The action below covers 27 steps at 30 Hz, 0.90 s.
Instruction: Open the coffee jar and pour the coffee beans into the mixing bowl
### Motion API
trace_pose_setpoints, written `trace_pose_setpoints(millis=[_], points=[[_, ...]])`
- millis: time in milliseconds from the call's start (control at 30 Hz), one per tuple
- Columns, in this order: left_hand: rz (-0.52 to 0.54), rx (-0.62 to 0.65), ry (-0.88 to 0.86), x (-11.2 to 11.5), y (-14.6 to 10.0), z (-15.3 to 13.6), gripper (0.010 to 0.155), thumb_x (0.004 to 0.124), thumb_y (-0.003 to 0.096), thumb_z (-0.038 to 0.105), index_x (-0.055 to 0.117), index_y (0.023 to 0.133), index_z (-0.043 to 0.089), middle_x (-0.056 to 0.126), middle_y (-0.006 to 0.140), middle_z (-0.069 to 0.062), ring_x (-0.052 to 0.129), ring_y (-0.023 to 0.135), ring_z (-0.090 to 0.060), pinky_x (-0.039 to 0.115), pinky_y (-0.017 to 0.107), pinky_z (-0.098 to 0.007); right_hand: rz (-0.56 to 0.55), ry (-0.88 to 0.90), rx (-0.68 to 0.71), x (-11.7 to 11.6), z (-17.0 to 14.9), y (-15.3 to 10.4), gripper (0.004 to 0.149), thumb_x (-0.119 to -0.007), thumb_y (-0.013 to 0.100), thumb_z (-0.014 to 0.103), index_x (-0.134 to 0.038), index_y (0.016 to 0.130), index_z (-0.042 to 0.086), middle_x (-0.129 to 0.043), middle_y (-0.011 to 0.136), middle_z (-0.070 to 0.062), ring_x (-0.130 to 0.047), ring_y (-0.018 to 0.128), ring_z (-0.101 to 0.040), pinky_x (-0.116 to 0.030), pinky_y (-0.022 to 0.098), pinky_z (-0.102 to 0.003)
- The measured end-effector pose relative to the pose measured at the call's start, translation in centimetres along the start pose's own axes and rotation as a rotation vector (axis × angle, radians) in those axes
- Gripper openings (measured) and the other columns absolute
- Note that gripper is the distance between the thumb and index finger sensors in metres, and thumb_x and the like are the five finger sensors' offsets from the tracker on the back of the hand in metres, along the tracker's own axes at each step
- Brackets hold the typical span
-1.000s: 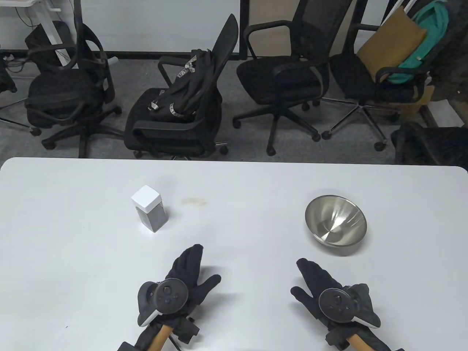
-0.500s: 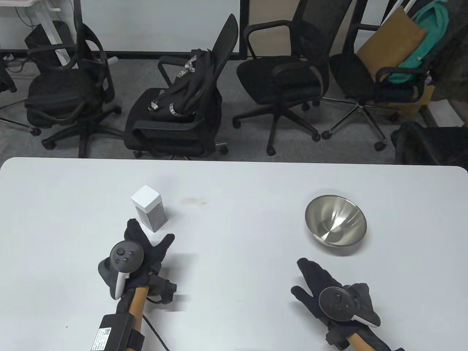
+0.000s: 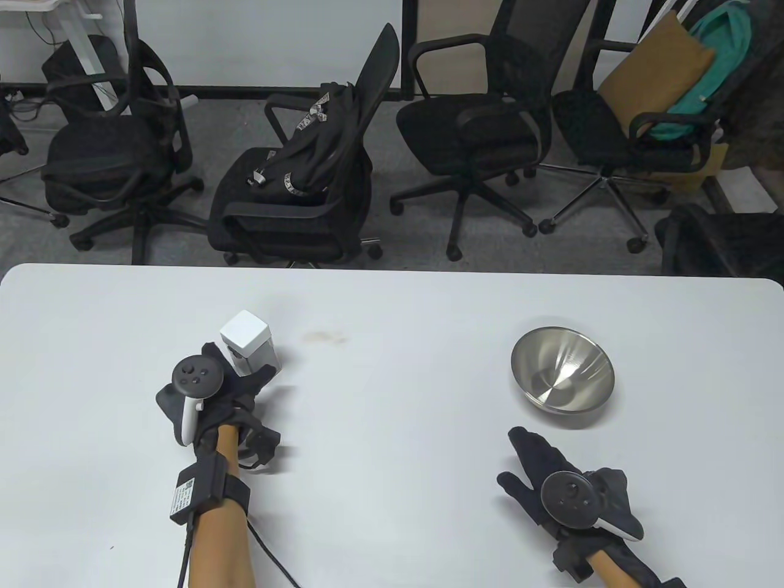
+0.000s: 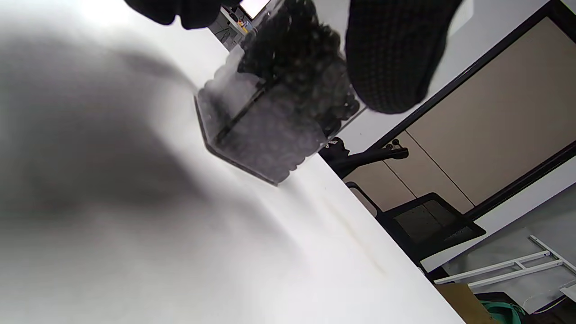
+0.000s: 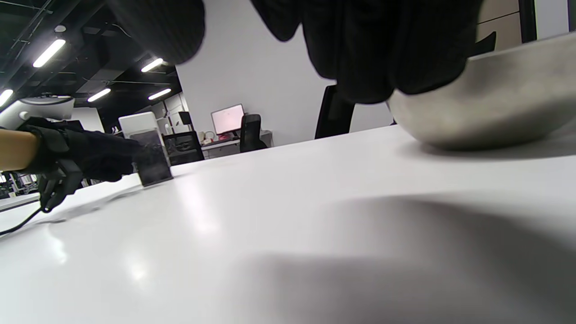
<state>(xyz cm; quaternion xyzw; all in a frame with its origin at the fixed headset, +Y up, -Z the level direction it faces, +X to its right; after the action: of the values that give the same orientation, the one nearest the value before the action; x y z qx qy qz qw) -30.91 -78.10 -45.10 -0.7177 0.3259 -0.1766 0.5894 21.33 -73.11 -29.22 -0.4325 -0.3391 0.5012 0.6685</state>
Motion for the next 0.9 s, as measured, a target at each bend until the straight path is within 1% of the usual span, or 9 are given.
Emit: trace_pose_setpoints(millis=[200,300,367,400,467,533,700,767,900], points=[[-0.041,-0.019,-0.091,0.5,1.8,-0.8,0.119,0.094,0.0479,0.051,0.016,0.119,-0.004,0.032,0.123,-0.029,0.055,0.113,-0.049,0.055,0.079,-0.060,0.008,0.004,-0.007,0.0,-0.4,0.1,0.073,-0.065,0.064,0.044,-0.037,0.115,0.001,-0.057,0.107,-0.034,-0.074,0.088,-0.050,-0.070,0.064,-0.063],[-0.092,-0.019,-0.118,0.8,2.4,-1.1,0.120,0.095,0.0472,0.050,0.014,0.120,0.000,0.029,0.125,-0.026,0.053,0.115,-0.046,0.052,0.080,-0.061,0.016,0.003,-0.007,0.0,-0.5,0.2,0.073,-0.066,0.064,0.044,-0.037,0.115,0.001,-0.057,0.107,-0.034,-0.074,0.089,-0.050,-0.069,0.065,-0.063],[-0.106,-0.018,-0.131,0.8,2.6,-1.1,0.117,0.095,0.0473,0.050,0.015,0.121,0.004,0.031,0.126,-0.021,0.053,0.117,-0.042,0.052,0.082,-0.059,0.016,0.005,-0.006,0.0,-0.5,0.2,0.072,-0.066,0.064,0.044,-0.037,0.115,0.002,-0.056,0.107,-0.034,-0.074,0.089,-0.050,-0.069,0.065,-0.063],[-0.098,-0.021,-0.141,0.7,2.7,-1.2,0.115,0.095,0.0477,0.049,0.017,0.121,0.006,0.034,0.126,-0.018,0.055,0.117,-0.040,0.052,0.082,-0.059,0.014,0.006,-0.005,0.1,-0.5,0.2,0.072,-0.066,0.064,0.044,-0.037,0.115,0.002,-0.057,0.107,-0.034,-0.074,0.089,-0.050,-0.069,0.065,-0.063],[-0.053,-0.019,-0.157,0.3,2.7,-1.3,0.105,0.095,0.0472,0.049,0.030,0.121,0.013,0.044,0.125,-0.013,0.062,0.116,-0.037,0.053,0.083,-0.058,-0.007,0.008,-0.003,0.2,-0.5,0.1,0.071,-0.065,0.064,0.044,-0.039,0.115,0.002,-0.057,0.107,-0.033,-0.074,0.089,-0.049,-0.070,0.065,-0.062],[-0.042,-0.012,-0.157,0.2,2.7,-1.3,0.097,0.096,0.0469,0.047,0.038,0.118,0.018,0.050,0.124,-0.008,0.065,0.115,-0.034,0.055,0.083,-0.056,-0.009,0.005,0.000,0.2,-0.5,0.1,0.071,-0.065,0.064,0.044,-0.040,0.115,0.002,-0.058,0.107,-0.033,-0.075,0.089,-0.049,-0.070,0.065,-0.062],[-0.026,-0.008,-0.155,0.2,2.7,-1.3,0.094,0.097,0.0456,0.047,0.041,0.116,0.019,0.052,0.122,-0.007,0.067,0.113,-0.033,0.056,0.083,-0.054,-0.011,0.003,0.004,0.3,-0.5,0.1,0.070,-0.065,0.064,0.044,-0.041,0.115,0.002,-0.058,0.107,-0.033,-0.074,0.089,-0.049,-0.070,0.065,-0.062],[-0.025,0.011,-0.162,0.1,2.6,-1.3,0.093,0.097,0.0454,0.047,0.042,0.116,0.019,0.053,0.122,-0.007,0.067,0.113,-0.033,0.057,0.082,-0.054,-0.013,0.005,0.005,0.3,-0.6,0.1,0.070,-0.065,0.064,0.044,-0.041,0.115,0.002,-0.058,0.107,-0.033,-0.075,0.089,-0.049,-0.070,0.065,-0.062],[-0.014,0.088,-0.184,-0.2,1.9,-0.7,0.092,0.097,0.0456,0.047,0.043,0.115,0.018,0.054,0.121,-0.009,0.068,0.112,-0.035,0.058,0.081,-0.056,-0.017,0.010,0.012,0.3,-0.5,0.1,0.070,-0.065,0.064,0.044,-0.041,0.115,0.002,-0.058,0.107,-0.032,-0.074,0.089,-0.049,-0.070,0.065,-0.062]])
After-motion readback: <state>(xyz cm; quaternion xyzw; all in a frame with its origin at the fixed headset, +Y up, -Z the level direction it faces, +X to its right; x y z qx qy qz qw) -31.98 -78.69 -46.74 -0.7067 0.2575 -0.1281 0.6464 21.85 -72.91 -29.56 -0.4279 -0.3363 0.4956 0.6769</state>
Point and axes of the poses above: the tracker on the back of each hand, its own z axis roughly to the thumb side, its own y axis roughly from the wrist to the fingertips, x = y × z, the point moved 3 cm from there along y, roughly from the wrist to the fingertips
